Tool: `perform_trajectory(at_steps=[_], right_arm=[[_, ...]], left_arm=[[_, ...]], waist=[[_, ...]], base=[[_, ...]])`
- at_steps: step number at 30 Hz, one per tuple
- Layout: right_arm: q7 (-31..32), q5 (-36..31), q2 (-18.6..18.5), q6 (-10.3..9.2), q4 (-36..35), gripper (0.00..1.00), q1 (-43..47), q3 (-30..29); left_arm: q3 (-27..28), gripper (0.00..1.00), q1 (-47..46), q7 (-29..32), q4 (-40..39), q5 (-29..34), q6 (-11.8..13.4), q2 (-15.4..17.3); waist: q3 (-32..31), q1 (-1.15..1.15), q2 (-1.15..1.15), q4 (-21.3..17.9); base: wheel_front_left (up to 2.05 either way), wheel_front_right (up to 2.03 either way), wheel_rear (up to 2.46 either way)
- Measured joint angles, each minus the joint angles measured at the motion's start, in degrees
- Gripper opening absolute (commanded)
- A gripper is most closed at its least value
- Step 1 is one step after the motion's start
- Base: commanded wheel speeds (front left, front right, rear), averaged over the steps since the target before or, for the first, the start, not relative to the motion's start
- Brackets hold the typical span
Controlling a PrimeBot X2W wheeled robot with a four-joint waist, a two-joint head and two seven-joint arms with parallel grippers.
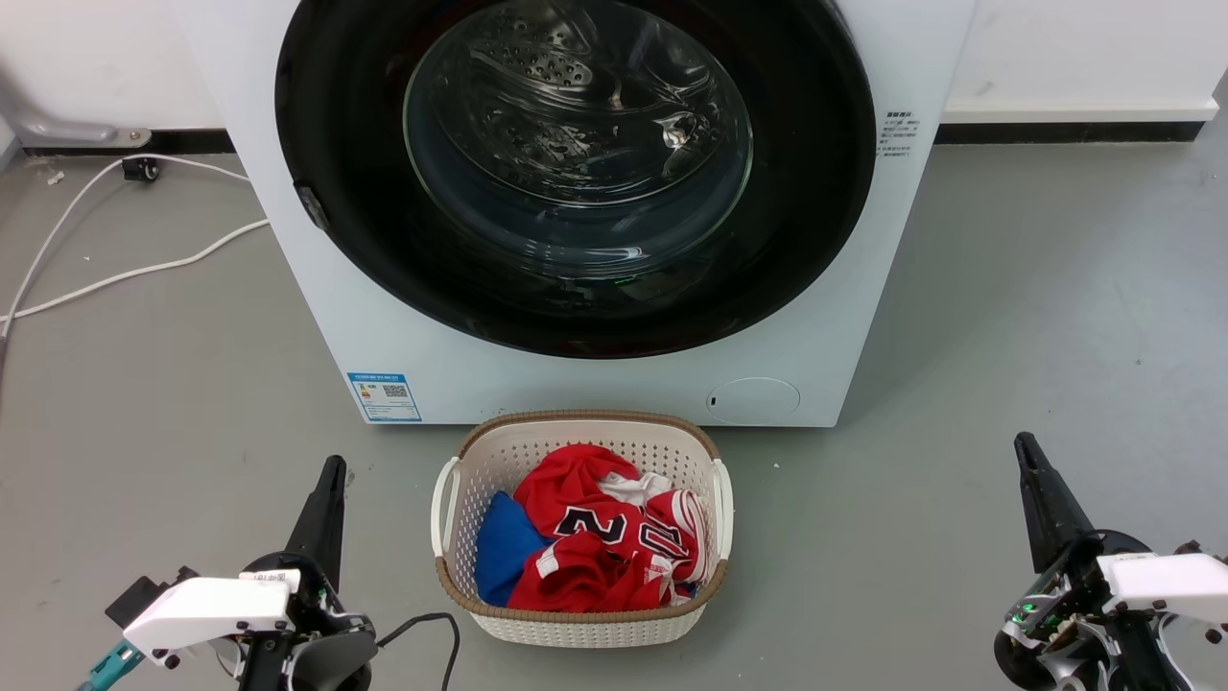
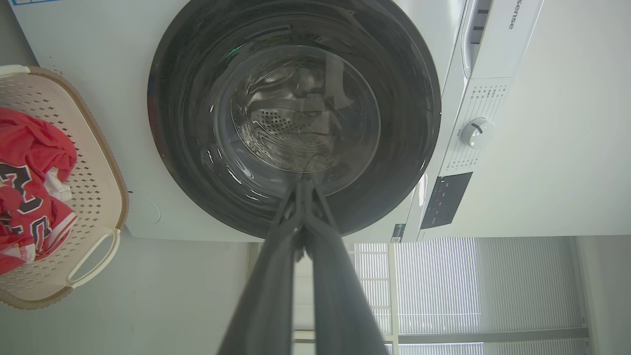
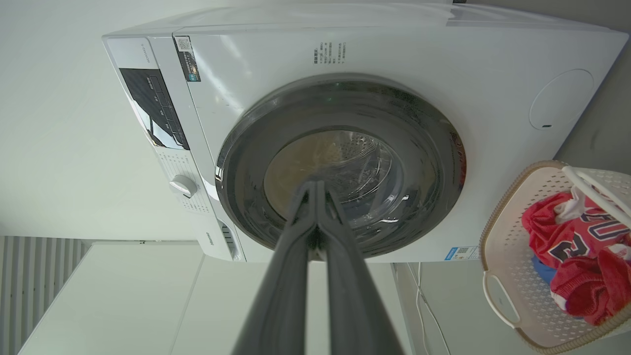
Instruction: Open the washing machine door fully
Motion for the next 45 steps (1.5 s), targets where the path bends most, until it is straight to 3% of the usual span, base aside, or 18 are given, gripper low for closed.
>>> perform_trajectory(at_steps=[22,23,34,45], right_arm=[[0.0,0.0,0.0,0.00,0.0,0.00,0.0,0.0],[0.0,0.0,0.0,0.00,0.0,1.00,0.0,0.0],[-1.5,-1.5,0.3,-0.09,2.5,1.00,2.8,0.0],[-4.4,-14.2,0.3,-0.09,-1.4,1.00,3.0,-0.7]], left_arm=[[0.0,0.00,0.0,0.0,0.0,0.0,0.0,0.0],[0.0,1.00,0.0,0.0,0.0,0.0,0.0,0.0],[-0.4,1.00,2.8,-1.5,2.3,1.3,0.1,-0.3],[-0.6,1.00,2.8,-4.4,-2.2,13.4,2.4,-0.3]], waist=[[0.0,0.00,0.00,0.0],[0.0,0.00,0.00,0.0],[0.0,0.00,0.00,0.0],[0.5,0.00,0.00,0.0]], base=[[0.00,0.00,0.00],[0.00,0.00,0.00],[0.00,0.00,0.00],[0.00,0.00,0.00]])
